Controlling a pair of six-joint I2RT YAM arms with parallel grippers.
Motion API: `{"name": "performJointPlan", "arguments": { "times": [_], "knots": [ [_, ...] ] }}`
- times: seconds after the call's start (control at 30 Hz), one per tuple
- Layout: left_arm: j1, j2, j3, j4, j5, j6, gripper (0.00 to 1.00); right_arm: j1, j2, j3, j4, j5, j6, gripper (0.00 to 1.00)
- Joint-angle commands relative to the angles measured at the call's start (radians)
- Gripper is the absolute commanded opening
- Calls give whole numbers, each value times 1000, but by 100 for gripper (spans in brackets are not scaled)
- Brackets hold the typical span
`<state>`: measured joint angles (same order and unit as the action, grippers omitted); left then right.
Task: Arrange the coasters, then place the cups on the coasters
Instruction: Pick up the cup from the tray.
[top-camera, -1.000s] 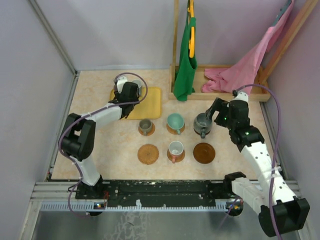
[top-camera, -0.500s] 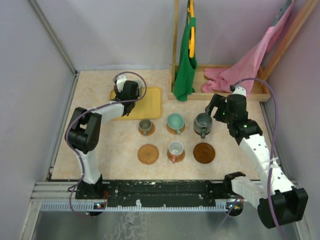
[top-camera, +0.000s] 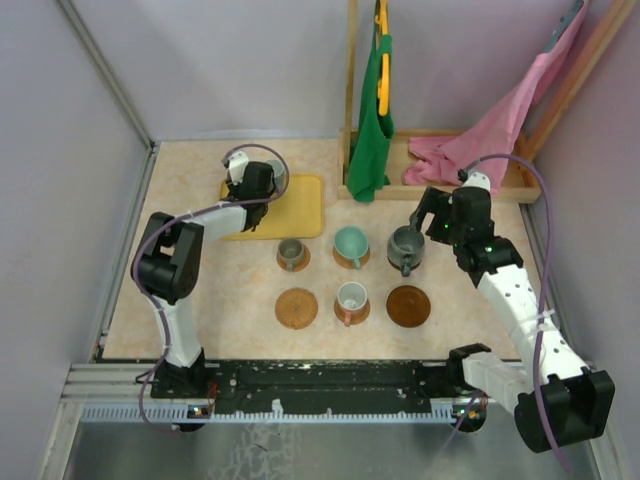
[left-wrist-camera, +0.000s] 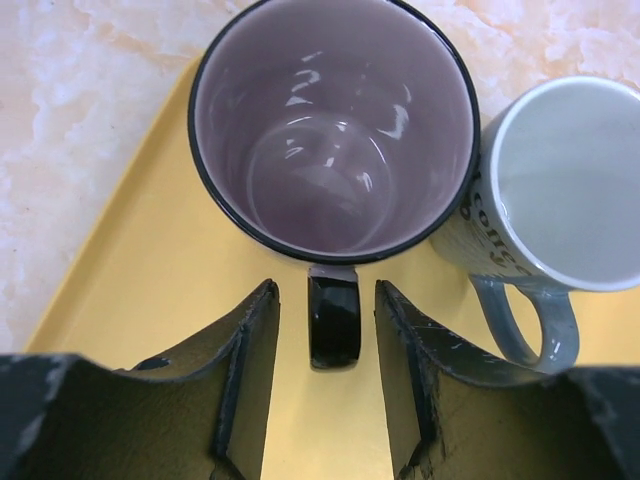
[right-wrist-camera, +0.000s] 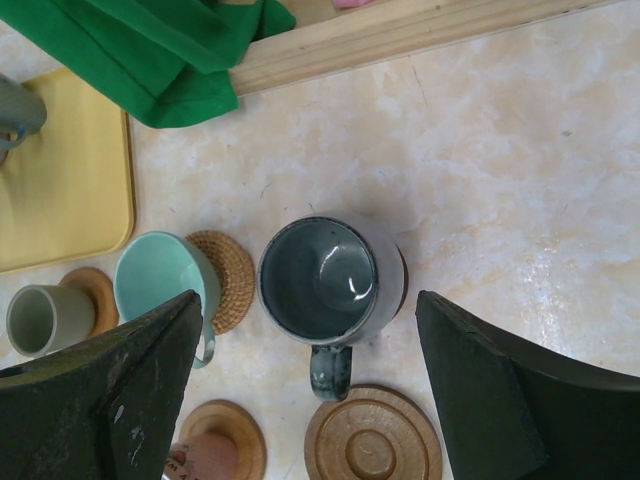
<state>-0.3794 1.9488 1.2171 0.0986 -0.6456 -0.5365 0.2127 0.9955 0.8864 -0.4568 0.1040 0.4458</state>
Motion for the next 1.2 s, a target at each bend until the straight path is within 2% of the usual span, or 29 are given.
{"name": "performJointPlan", "arguments": {
  "times": [0.0,0.5,0.57,0.63,0.7,0.87,1.17],
  "knots": [
    [18,18,35,32,-11,-13,49,-13,-1,35,42,2,-10,87],
    [45,56,68,2,8,-20,43,-13,6,24,50,-1,-5,87],
    [46,55,65,5,12,-21,39,-12,8,22,51,-3,-5,87],
    [47,56,63,8,15,-19,26,-13,8,22,53,-4,-1,86],
    [47,59,63,7,17,-21,23,-12,9,22,52,-5,-1,86],
    [48,61,62,8,20,-14,0,-13,7,20,51,-6,1,86],
    [47,26,58,2,19,8,0,-13,-3,8,54,-12,8,85]
  ]
}}
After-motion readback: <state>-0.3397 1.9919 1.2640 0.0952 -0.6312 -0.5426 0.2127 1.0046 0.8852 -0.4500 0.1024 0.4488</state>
